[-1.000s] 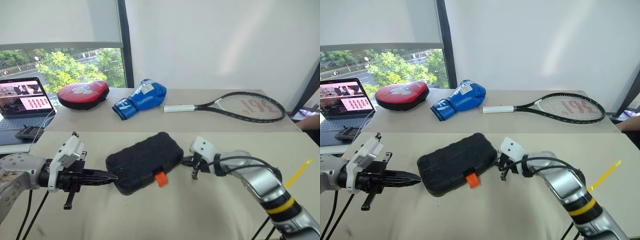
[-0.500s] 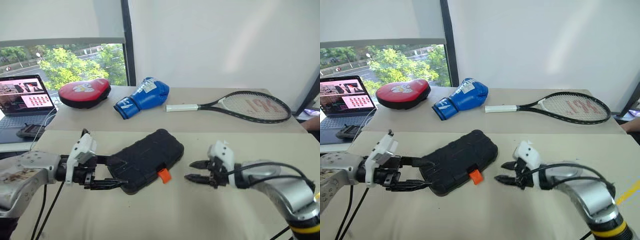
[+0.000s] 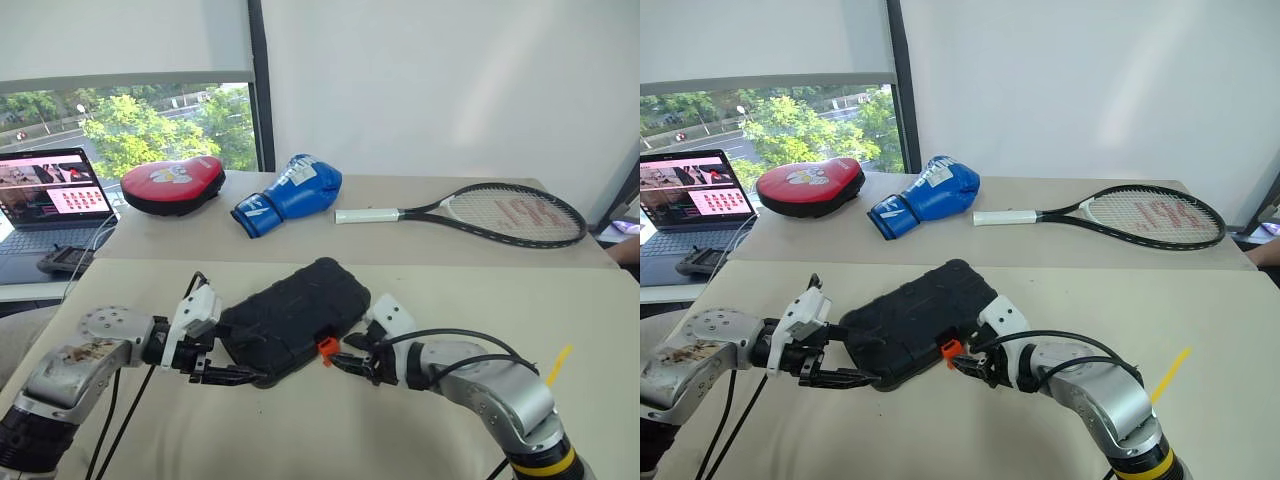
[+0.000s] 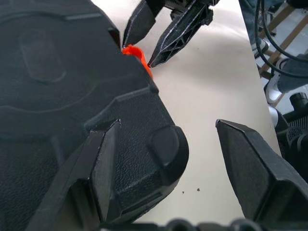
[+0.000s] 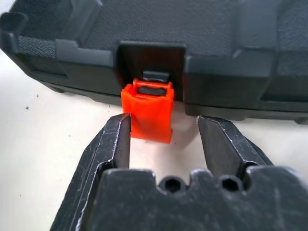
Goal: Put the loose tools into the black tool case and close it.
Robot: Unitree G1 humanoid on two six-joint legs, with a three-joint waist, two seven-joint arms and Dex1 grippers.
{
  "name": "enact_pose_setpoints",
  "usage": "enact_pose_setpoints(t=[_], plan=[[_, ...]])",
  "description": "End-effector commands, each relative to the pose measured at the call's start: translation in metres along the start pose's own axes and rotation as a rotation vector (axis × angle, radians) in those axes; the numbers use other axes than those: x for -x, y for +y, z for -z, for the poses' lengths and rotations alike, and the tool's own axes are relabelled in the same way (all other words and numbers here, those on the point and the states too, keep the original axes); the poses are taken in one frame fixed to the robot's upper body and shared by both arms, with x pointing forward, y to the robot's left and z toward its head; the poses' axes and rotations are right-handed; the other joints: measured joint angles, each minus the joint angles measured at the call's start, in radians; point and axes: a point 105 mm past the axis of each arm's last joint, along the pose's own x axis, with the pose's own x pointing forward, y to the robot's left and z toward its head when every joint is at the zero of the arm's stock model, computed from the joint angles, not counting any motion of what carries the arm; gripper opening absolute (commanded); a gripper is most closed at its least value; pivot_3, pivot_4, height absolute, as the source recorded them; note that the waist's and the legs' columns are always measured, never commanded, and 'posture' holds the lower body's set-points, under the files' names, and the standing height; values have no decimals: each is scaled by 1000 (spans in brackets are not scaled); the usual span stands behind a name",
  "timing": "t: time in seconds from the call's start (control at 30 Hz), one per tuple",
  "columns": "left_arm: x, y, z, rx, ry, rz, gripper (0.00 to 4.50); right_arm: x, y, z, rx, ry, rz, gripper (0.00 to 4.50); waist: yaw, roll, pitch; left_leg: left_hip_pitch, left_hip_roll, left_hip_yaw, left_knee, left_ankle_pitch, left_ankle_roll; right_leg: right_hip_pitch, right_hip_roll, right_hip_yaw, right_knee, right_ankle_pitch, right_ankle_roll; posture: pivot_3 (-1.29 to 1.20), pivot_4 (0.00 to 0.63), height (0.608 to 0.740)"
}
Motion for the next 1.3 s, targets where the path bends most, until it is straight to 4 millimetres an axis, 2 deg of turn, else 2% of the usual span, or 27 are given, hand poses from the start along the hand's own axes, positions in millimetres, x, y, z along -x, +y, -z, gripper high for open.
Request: enact_pose_setpoints(t=[0.03,0.47,0.63,0.67,0.87,1.0,1.3], plan=[[0,-1,-6,-40,-10,5,3387,-1,9,-11,15,-35,-27,2574,0,0,0,0,0,0,0,0,0,0,0,0,0,0,0,0,150,740],[-1,-4,-5,-35,-6,4,3387,-8,12,-5,-8,-16,-22,2574,-3,0,0,1,0,0,0,0,1,0,0,0,1,0,0,0,150,740],[-1,-4,-4,-34,-6,0,3387,-9,12,-5,-10,-19,-7,1211,-4,0,0,1,0,0,0,0,1,0,0,0,1,0,0,0,150,740],[0,-5,-4,-33,-6,-1,3387,-9,12,-6,-9,-20,-6,1128,-4,0,0,1,0,0,0,0,1,0,1,0,1,0,0,0,150,740],[-1,-4,-1,-28,-1,-6,3387,-7,12,-11,0,-36,-1,1128,-6,0,0,1,0,0,0,0,1,0,1,0,1,0,0,0,150,740],[-2,-3,2,-17,9,-9,3387,-4,8,-22,20,-92,17,1128,-8,0,0,1,0,0,0,-1,1,0,1,0,1,0,0,0,150,740],[-5,-2,7,-11,27,-7,3387,-3,9,-35,78,-140,-10,1128,-10,0,0,1,0,0,0,-1,1,0,1,0,2,0,0,0,150,740]])
